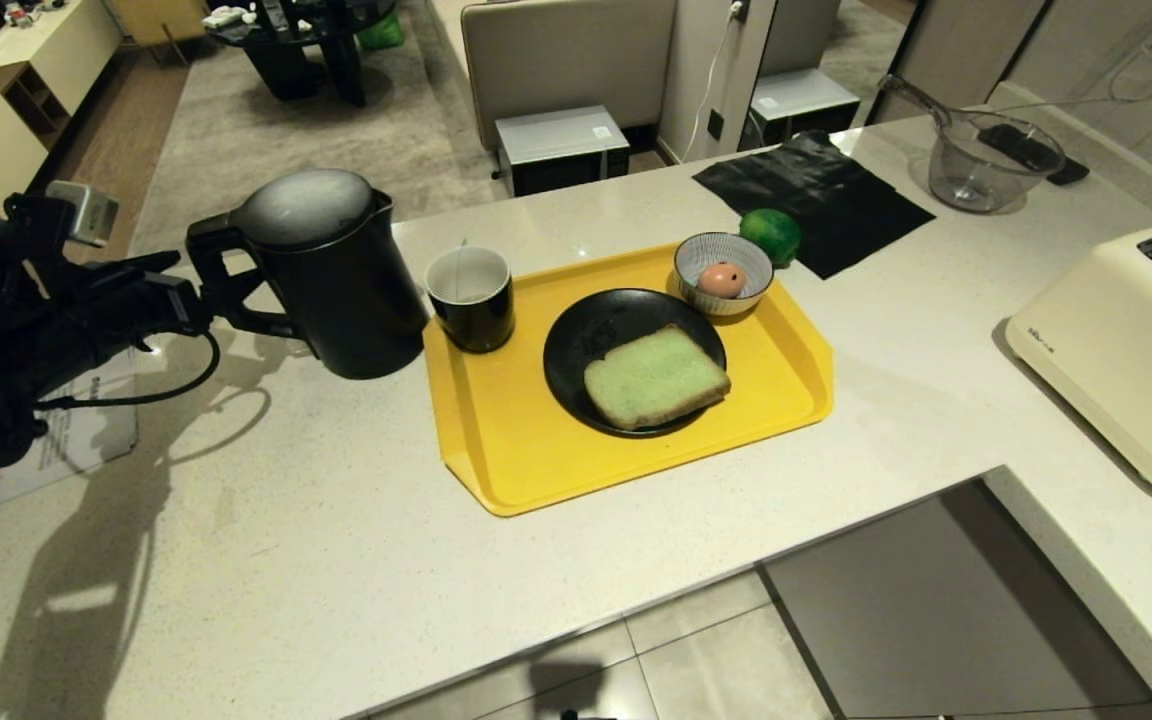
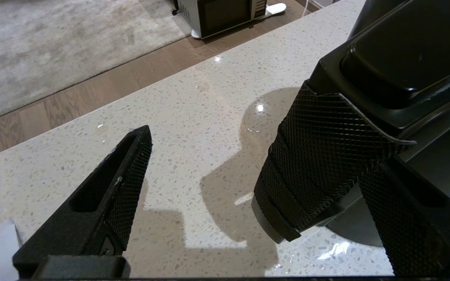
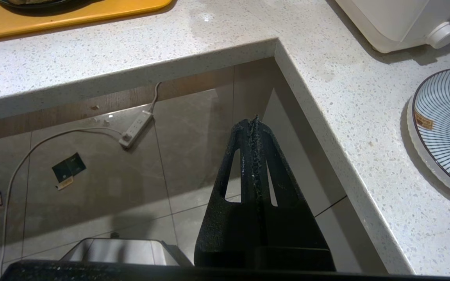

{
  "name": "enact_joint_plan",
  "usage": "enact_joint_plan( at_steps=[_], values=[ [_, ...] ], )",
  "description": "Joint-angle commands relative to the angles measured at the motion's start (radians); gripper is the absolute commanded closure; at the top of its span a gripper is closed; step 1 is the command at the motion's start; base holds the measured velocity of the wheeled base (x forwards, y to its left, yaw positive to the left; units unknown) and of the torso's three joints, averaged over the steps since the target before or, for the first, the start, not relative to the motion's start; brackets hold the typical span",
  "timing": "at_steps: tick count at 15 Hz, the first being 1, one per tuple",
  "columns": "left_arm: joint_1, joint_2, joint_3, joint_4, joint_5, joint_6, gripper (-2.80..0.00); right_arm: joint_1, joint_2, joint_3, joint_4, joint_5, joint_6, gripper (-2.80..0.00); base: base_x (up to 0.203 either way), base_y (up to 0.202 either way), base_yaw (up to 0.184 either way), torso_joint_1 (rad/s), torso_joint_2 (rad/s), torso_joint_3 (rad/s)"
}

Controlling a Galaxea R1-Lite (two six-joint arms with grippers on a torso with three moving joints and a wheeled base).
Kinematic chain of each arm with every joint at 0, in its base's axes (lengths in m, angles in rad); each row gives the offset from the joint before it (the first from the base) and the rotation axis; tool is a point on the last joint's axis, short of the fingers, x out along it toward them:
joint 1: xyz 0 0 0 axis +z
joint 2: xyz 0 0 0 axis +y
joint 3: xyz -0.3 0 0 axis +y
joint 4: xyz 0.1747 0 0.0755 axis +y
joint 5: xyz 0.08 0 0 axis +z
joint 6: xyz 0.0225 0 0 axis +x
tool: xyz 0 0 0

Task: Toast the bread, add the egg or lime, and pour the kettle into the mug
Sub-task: Pick up the kettle

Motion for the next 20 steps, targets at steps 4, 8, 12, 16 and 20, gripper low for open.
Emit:
enact_joint_plan(
  at_steps=[4,8,12,16,20],
  values=[
    [-0.004,0.028,-0.020,0.000,-0.004,0.005,-2.80,0.000,0.002,0.020,-0.001,0.000,0.000,0.00,0.000,0.000,0.000,0.000,0.00,0.000],
    [-0.004,0.028,-0.021,0.001,-0.004,0.006,-2.80,0.000,0.002,0.020,-0.001,0.000,0.000,0.00,0.000,0.000,0.000,0.000,0.00,0.000],
    [-0.010,0.035,-0.032,0.001,-0.003,0.009,-2.80,0.000,0.002,0.020,-0.001,0.000,0.000,0.00,0.000,0.000,0.000,0.000,0.00,0.000],
    [-0.010,0.042,-0.049,0.003,-0.003,0.009,0.00,0.000,0.002,0.020,-0.001,0.000,0.000,0.00,0.000,0.000,0.000,0.000,0.00,0.000],
    [-0.016,0.046,-0.058,0.003,-0.003,0.011,0.00,0.000,0.002,0.020,-0.001,0.000,0.001,0.00,0.000,0.000,0.000,0.000,0.00,0.000]
  ],
)
